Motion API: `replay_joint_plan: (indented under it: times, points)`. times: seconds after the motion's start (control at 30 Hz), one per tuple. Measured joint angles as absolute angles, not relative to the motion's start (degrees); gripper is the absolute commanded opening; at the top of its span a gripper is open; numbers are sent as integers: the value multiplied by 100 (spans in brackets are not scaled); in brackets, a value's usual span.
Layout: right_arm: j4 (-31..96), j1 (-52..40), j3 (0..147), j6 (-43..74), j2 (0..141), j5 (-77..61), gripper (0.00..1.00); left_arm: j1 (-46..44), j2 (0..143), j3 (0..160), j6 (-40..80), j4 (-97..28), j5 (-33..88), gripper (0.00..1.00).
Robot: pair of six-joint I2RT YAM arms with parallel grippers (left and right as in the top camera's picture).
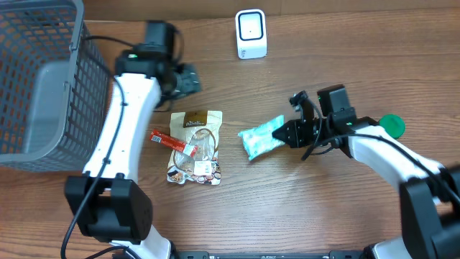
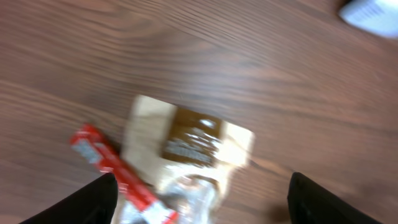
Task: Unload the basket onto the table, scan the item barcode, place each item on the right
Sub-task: 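Release the left gripper and lift the wipes pack toward the scanner with the right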
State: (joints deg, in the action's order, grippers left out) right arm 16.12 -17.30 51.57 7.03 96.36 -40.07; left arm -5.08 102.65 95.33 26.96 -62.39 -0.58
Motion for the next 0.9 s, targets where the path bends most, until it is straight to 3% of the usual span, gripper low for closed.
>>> replay_joint_plan:
  times: [0.1,0.17,0.43,0.9]
  points:
    - [1632,-1730,5157,652,9190,-3612,4,-58,10265,9533,2676,-6241,-117,84]
    - [1636,-1730,5157,554,9030,-3402,4,156,10265,9533,2674,-6241,-134,100]
    - [1719,-1734,5487,43,9000,-2939,3,493,10265,9533,2639,-6243,-158,100]
    - [2571,-1734,8346,-1892,9000,-1564,3,491,10265,9533,2639,-6252,-158,100]
